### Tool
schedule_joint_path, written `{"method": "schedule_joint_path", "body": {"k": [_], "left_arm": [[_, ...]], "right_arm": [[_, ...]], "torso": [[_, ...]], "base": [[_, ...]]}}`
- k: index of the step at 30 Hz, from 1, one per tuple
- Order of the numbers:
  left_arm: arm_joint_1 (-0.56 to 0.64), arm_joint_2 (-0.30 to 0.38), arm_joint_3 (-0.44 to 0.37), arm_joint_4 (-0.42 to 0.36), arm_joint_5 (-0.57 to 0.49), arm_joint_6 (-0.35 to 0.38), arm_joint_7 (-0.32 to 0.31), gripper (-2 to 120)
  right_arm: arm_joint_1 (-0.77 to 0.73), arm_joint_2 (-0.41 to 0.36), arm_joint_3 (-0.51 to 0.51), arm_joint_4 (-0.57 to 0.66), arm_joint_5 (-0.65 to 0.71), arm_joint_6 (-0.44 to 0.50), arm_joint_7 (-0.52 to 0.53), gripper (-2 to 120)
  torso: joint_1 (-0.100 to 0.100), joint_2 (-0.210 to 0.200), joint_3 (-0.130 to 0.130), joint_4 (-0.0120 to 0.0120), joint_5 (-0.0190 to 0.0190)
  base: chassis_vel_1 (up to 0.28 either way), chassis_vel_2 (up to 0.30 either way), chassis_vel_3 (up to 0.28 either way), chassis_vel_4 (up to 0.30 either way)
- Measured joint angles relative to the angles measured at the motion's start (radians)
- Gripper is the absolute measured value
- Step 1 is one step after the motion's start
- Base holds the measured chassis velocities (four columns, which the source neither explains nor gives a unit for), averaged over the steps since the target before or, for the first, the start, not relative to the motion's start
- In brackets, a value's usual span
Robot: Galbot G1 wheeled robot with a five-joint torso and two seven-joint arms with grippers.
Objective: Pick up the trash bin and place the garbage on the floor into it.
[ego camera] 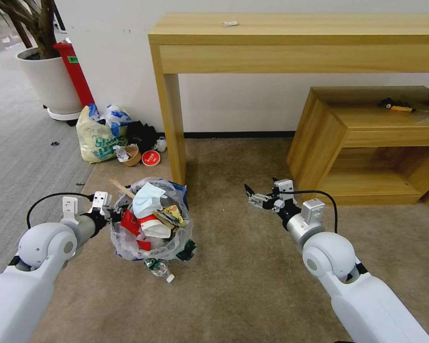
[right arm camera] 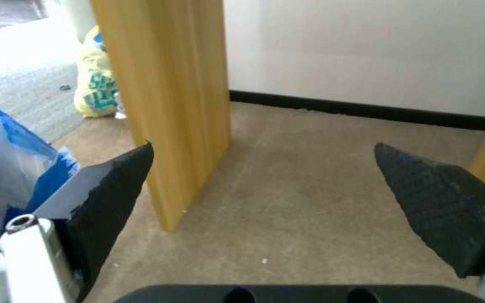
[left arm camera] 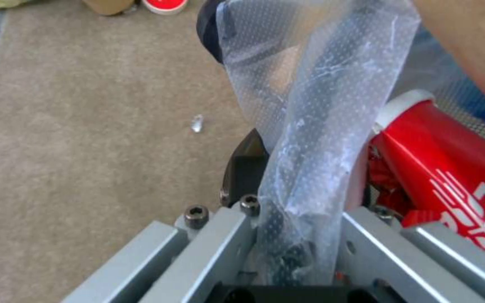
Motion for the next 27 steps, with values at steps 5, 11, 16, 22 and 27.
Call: {"method": "schedule_joint_path", "body": {"k": [5, 11, 16, 22, 27], "left_arm": [[0.000, 0.003, 0.000, 0.000, 0.000, 0.000, 0.000, 0], [0.006, 0.009, -0.009, 0.000, -0.001, 0.000, 0.000, 0], [0.015, 0.012, -0.020, -0.001, -0.002, 0.000, 0.002, 0], [0.017, 0.013, -0.025, -0.008, -0.004, 0.000, 0.002, 0], [0.020, 0.012, -0.025, -0.012, -0.005, 0.000, 0.001, 0]], "right_arm": [[-0.003, 0.005, -0.006, 0.000, -0.003, -0.001, 0.000, 100], [-0.009, 0.009, -0.015, 0.001, -0.009, -0.003, 0.000, 100], [-0.011, 0.014, -0.025, -0.001, -0.013, -0.003, 0.000, 100], [-0.009, 0.022, -0.038, -0.003, -0.016, -0.003, 0.001, 100], [-0.011, 0.023, -0.042, -0.003, -0.018, -0.003, 0.003, 100]], "torso": [[0.000, 0.000, 0.000, 0.0001, 0.0000], [0.000, 0.000, 0.000, -0.0002, 0.0001], [0.000, 0.000, 0.000, -0.0003, 0.0001], [0.000, 0.000, 0.000, -0.0003, 0.0002], [0.000, 0.000, 0.000, 0.0000, 0.0000]], "base": [[0.120, 0.119, -0.107, -0.119], [0.071, 0.083, -0.084, -0.091], [0.077, 0.086, -0.077, -0.081], [0.139, 0.129, -0.124, -0.130], [0.171, 0.153, -0.162, -0.156]]}}
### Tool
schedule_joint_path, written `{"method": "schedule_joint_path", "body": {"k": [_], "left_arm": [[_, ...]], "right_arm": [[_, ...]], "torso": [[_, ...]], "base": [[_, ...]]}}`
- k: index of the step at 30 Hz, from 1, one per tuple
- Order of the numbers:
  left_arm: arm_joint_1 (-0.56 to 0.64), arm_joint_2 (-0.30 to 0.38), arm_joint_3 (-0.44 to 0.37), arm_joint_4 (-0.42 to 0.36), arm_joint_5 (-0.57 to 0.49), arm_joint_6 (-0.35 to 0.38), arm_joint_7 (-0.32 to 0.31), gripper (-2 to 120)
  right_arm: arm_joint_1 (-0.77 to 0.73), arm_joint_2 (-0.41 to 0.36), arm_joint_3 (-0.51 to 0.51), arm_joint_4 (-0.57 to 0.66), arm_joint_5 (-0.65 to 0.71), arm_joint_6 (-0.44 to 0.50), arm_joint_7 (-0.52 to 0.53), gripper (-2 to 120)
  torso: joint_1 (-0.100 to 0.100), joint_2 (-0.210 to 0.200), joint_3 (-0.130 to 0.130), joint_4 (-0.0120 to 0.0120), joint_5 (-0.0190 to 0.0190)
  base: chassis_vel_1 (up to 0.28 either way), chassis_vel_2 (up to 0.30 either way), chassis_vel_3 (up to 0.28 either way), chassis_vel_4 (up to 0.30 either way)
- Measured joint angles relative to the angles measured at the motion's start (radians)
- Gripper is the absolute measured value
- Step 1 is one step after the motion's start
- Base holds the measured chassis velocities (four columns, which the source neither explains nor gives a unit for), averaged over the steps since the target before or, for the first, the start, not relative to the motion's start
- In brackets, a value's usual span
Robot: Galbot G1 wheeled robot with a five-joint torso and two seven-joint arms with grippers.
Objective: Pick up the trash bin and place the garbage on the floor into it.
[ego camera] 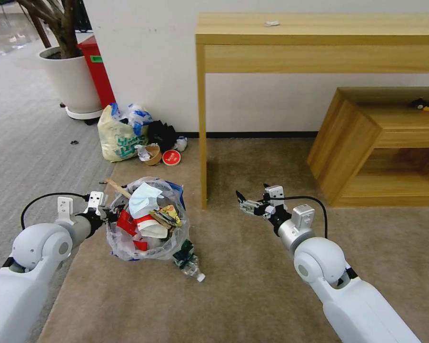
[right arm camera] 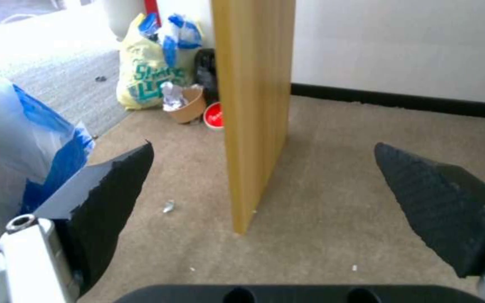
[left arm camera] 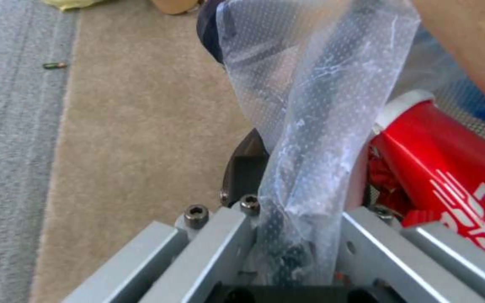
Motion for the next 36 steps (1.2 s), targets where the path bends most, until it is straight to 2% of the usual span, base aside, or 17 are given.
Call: {"method": "schedule_joint_path", "body": {"k": [16, 22, 26, 32, 36], "left_arm": [[0.004, -0.005, -0.002, -0.008, 0.000, 0.000, -0.005, 0], [0.010, -0.010, -0.011, -0.011, 0.000, 0.000, -0.007, 0], [0.016, -0.014, -0.022, -0.016, 0.000, 0.000, -0.007, 0], [0.012, -0.013, -0.022, -0.019, -0.004, 0.000, -0.009, 0], [0.005, -0.011, -0.012, -0.019, -0.007, 0.000, -0.009, 0]], "right_arm": [[-0.035, 0.006, -0.012, -0.026, -0.011, 0.011, 0.001, 100], [-0.045, 0.000, -0.009, -0.093, 0.013, -0.002, -0.015, 100], [-0.024, -0.024, 0.002, -0.220, 0.035, -0.007, -0.120, 100], [0.027, -0.032, -0.032, -0.328, 0.106, -0.042, -0.236, 100], [0.062, -0.025, -0.066, -0.417, 0.111, -0.072, -0.298, 100]], "torso": [[0.000, 0.000, 0.000, -0.0004, -0.0003], [0.000, 0.000, 0.000, 0.0003, 0.0001], [0.000, 0.000, 0.000, -0.0010, 0.0004], [0.000, 0.000, 0.000, 0.0002, 0.0003], [0.000, 0.000, 0.000, -0.0005, 0.0003]], "base": [[0.142, 0.146, -0.146, -0.150], [0.057, 0.044, -0.030, -0.035], [0.000, 0.000, 0.000, 0.000], [0.000, 0.000, 0.000, 0.000], [0.000, 0.000, 0.000, 0.000]]}}
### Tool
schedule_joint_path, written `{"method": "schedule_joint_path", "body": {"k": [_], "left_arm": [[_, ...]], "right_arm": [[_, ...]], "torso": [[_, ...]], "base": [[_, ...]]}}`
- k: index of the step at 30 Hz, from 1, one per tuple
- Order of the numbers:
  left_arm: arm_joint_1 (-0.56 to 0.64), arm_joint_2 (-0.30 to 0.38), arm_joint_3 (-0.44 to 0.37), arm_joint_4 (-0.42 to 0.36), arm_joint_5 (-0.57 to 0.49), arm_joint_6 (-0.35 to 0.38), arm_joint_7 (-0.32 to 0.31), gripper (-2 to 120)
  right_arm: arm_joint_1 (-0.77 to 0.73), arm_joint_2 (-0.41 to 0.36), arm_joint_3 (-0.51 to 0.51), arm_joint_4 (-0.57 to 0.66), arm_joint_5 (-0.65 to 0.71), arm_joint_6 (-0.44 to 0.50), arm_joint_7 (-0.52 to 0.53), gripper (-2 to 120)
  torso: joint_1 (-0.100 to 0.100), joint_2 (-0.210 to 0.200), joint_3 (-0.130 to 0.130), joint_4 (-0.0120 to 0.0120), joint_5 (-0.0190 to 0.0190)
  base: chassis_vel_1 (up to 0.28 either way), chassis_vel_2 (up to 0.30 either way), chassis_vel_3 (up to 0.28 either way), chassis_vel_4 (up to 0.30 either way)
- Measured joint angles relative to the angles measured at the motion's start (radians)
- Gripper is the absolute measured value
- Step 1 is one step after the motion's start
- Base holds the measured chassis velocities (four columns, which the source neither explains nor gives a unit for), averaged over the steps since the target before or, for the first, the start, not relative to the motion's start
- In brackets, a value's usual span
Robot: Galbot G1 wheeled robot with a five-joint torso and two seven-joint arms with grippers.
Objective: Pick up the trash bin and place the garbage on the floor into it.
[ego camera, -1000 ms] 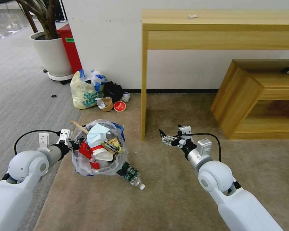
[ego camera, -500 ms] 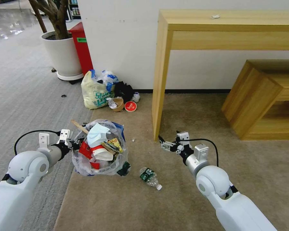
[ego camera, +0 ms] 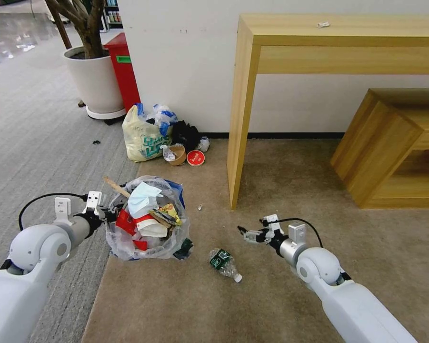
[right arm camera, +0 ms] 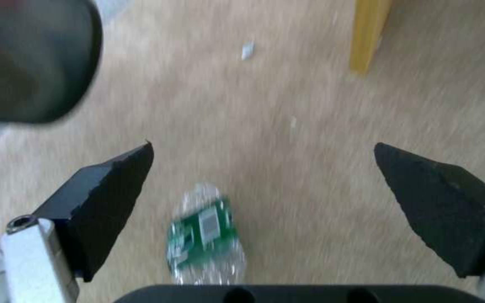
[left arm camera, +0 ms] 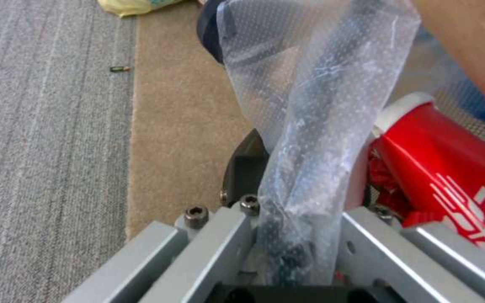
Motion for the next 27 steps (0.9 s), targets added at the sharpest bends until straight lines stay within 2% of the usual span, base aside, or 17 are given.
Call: {"method": "schedule_joint_path", "body": {"k": [6, 11, 19, 23, 27], "left_arm": [[0.002, 0.004, 0.000, -0.001, 0.000, 0.000, 0.000, 0], [-0.005, 0.000, 0.009, 0.002, 0.000, 0.000, 0.000, 0], [-0.002, -0.003, 0.014, 0.001, 0.002, 0.000, 0.000, 0], [0.002, 0.000, 0.013, -0.005, 0.001, 0.000, -0.004, 0], [0.003, 0.001, 0.013, -0.006, 0.000, 0.000, -0.007, 0]], "right_arm": [[0.057, 0.027, -0.074, -0.143, -0.047, -0.006, -0.058, 100], [0.075, 0.041, -0.106, -0.198, -0.089, 0.002, -0.088, 100], [0.142, 0.150, -0.143, -0.343, -0.159, 0.028, -0.147, 100], [0.184, 0.220, -0.150, -0.460, -0.208, 0.054, -0.178, 100], [0.202, 0.239, -0.150, -0.507, -0.234, 0.066, -0.198, 100]], "torso": [[0.000, 0.000, 0.000, 0.0006, -0.0001], [0.000, 0.000, 0.000, -0.0001, -0.0004], [0.000, 0.000, 0.000, 0.0007, -0.0002], [0.000, 0.000, 0.000, 0.0004, -0.0002], [0.000, 0.000, 0.000, 0.0003, -0.0002]], "base": [[0.000, 0.000, 0.000, 0.000], [0.000, 0.000, 0.000, 0.000], [0.000, 0.000, 0.000, 0.000], [0.000, 0.000, 0.000, 0.000], [0.000, 0.000, 0.000, 0.000]]}}
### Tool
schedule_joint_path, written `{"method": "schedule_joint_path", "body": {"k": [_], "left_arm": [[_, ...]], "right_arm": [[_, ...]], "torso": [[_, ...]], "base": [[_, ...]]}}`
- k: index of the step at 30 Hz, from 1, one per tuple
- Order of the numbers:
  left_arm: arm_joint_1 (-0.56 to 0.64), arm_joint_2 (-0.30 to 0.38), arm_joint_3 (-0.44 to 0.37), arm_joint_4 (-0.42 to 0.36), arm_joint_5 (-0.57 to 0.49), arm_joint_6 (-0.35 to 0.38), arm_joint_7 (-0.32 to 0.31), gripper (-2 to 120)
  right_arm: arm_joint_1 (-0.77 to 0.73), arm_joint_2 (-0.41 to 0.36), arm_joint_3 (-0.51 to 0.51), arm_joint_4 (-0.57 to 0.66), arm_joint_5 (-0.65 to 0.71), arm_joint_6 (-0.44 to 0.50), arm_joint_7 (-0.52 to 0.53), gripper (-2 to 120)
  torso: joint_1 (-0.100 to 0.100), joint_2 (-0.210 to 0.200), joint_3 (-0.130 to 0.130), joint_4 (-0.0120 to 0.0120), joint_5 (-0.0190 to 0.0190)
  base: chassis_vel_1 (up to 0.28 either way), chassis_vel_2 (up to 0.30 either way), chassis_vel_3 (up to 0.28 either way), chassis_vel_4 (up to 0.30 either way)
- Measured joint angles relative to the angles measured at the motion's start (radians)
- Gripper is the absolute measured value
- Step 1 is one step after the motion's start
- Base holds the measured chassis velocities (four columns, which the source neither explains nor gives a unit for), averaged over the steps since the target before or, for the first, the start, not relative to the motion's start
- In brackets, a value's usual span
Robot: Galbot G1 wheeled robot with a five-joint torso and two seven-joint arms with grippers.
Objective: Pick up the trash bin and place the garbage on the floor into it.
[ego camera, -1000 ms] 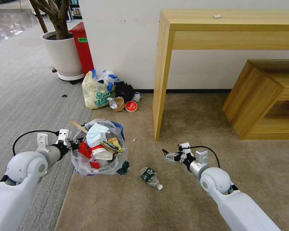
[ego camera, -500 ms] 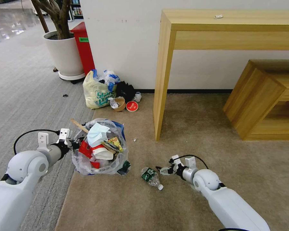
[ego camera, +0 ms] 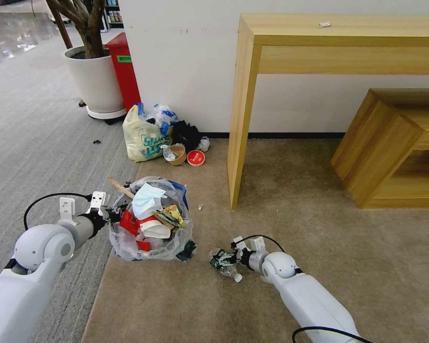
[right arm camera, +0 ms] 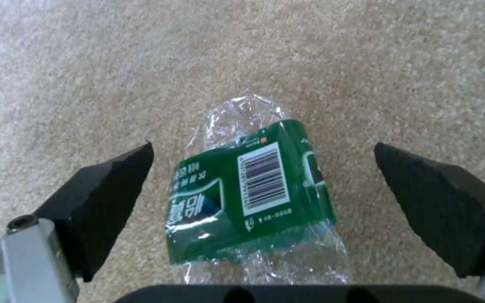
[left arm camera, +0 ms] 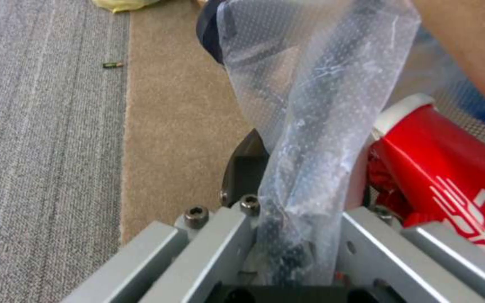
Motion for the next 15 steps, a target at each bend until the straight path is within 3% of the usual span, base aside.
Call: {"method": "schedule_joint_path", "body": {"k": [15], "left_arm": [[0.002, 0.001, -0.001, -0.013, -0.011, 0.000, -0.013, 0]], "right_arm": [[0.049, 0.072, 0.001, -0.149, -0.066, 0.071, -0.031, 100]], "torso": [[0.000, 0.000, 0.000, 0.0000, 0.0000]], "base": [[0.000, 0.000, 0.000, 0.000]]}}
